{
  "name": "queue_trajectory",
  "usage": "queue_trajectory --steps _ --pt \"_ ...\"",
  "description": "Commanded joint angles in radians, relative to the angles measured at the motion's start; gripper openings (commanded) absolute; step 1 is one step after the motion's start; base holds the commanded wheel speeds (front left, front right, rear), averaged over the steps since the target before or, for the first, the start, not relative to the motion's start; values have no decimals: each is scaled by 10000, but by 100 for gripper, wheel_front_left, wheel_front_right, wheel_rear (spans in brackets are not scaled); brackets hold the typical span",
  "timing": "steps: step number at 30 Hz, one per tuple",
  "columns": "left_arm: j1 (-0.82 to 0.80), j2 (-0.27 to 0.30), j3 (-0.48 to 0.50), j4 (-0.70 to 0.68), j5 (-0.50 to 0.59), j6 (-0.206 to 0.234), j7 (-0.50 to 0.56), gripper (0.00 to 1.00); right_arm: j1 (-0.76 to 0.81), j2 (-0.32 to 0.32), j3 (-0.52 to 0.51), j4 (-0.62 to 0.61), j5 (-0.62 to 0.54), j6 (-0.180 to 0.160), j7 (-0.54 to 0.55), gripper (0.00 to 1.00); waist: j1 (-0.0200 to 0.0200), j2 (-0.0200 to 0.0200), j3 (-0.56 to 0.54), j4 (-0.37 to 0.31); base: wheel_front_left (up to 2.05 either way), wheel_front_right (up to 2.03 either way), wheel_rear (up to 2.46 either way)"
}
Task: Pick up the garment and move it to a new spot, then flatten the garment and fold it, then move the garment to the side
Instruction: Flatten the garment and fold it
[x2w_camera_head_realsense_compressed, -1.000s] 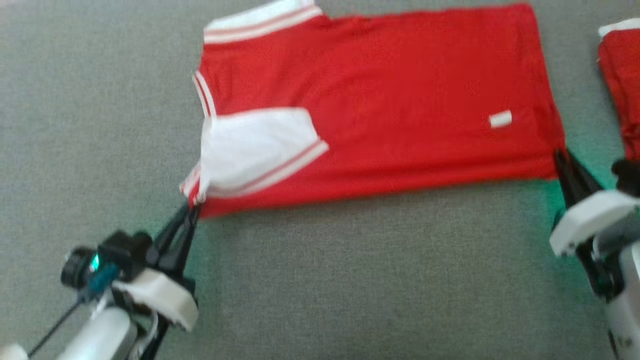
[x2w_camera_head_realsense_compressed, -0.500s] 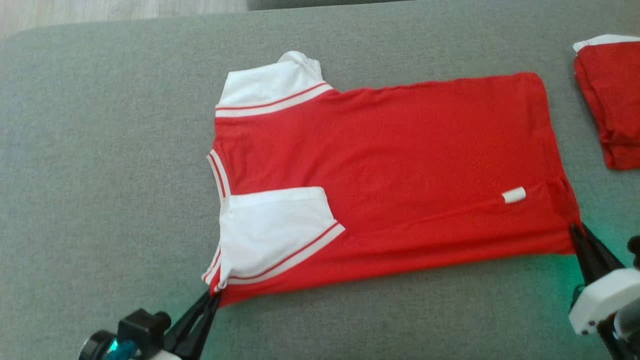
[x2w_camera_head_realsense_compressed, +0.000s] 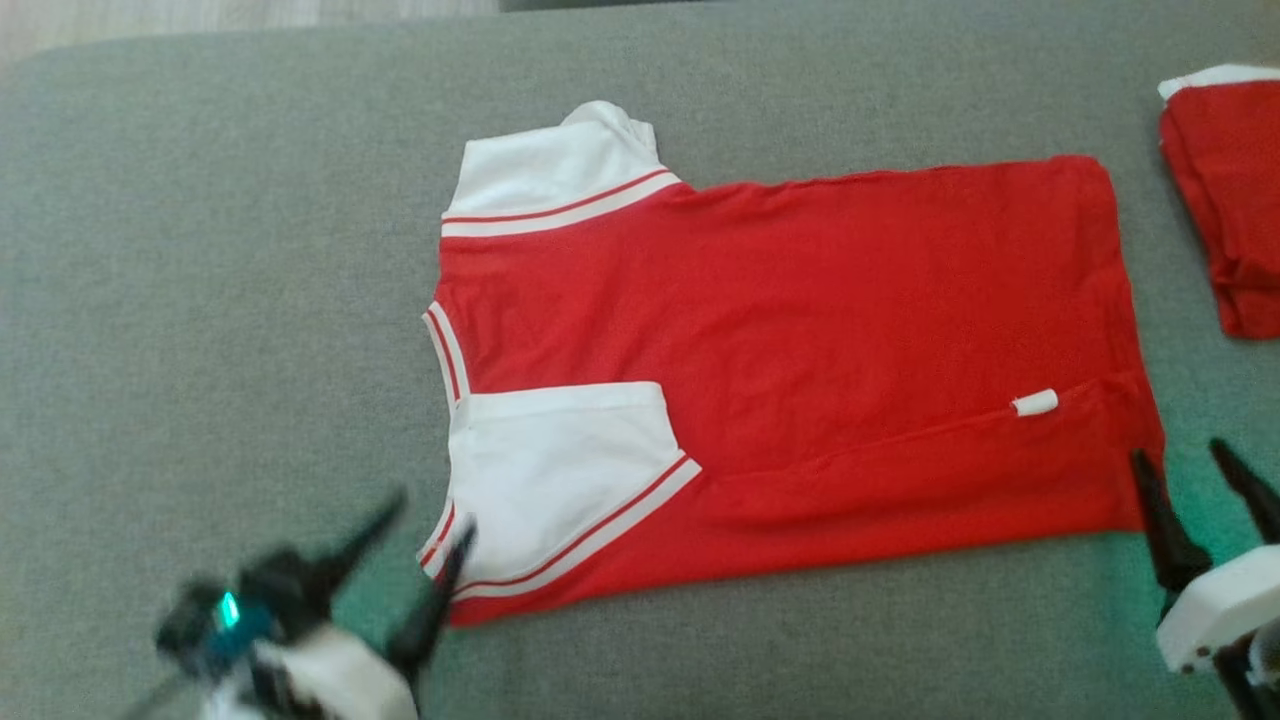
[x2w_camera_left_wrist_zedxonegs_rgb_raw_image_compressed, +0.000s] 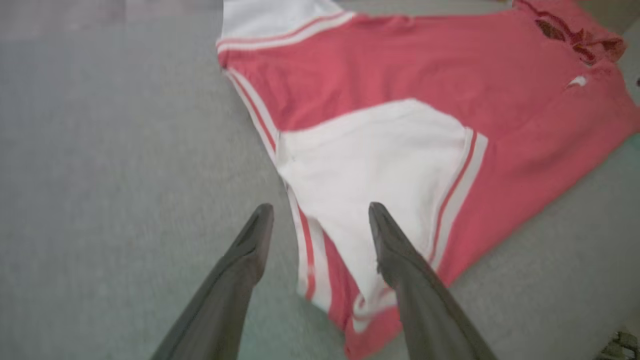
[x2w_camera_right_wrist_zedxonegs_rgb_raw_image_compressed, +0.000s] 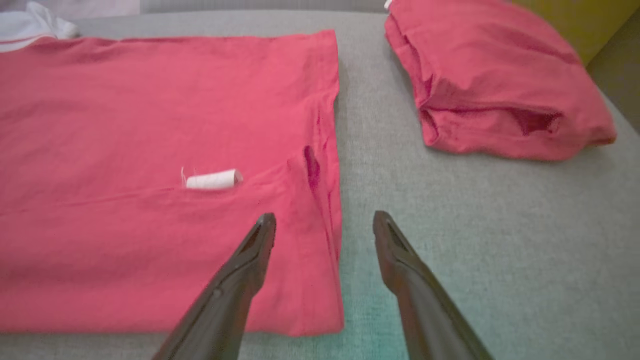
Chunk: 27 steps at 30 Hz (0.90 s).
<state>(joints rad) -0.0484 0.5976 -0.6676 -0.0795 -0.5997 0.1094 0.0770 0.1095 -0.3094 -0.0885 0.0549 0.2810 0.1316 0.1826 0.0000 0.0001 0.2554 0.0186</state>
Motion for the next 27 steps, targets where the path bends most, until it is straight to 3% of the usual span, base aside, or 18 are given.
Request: queue_trajectory --steps 1,4,6,8,11,18,27 --pt "-1038 495 673 -458 138 -120 50 100 -272 -253 -19 -514 -76 -9 -181 100 0 -1 188 -41 0 0 0" --pt "-2322 702 1109 -734 -115 -584 427 100 -483 -253 -49 -792 -189 -9 -271 100 0 -1 527 -101 0 0 0" --pt "-3324 902 1344 -682 -387 -1121 809 100 -673 -266 -10 -953 -267 -9 -314 100 0 -1 841 -190 0 0 0" --pt "-4307 1022 1497 -362 -834 -1684 1331 100 -886 -252 70 -1068 -322 -9 -348 100 0 -1 1141 -318 0 0 0" --pt "-5641 1142 1447 353 -1679 -2188 2320 100 -1226 -210 245 -1181 -435 -9 -392 100 0 -1 1554 -565 0 0 0" --pt "-7817 1414 895 1955 -3392 -2393 4131 100 -1827 -4 519 -1205 -600 -9 -478 100 0 -1 2351 -1087 0 0 0" --pt "-9104 1922 -5 2903 -4353 -2398 4442 100 -2262 222 618 -1138 -765 -9 -651 100 0 -1 3029 -1456 0 0 0"
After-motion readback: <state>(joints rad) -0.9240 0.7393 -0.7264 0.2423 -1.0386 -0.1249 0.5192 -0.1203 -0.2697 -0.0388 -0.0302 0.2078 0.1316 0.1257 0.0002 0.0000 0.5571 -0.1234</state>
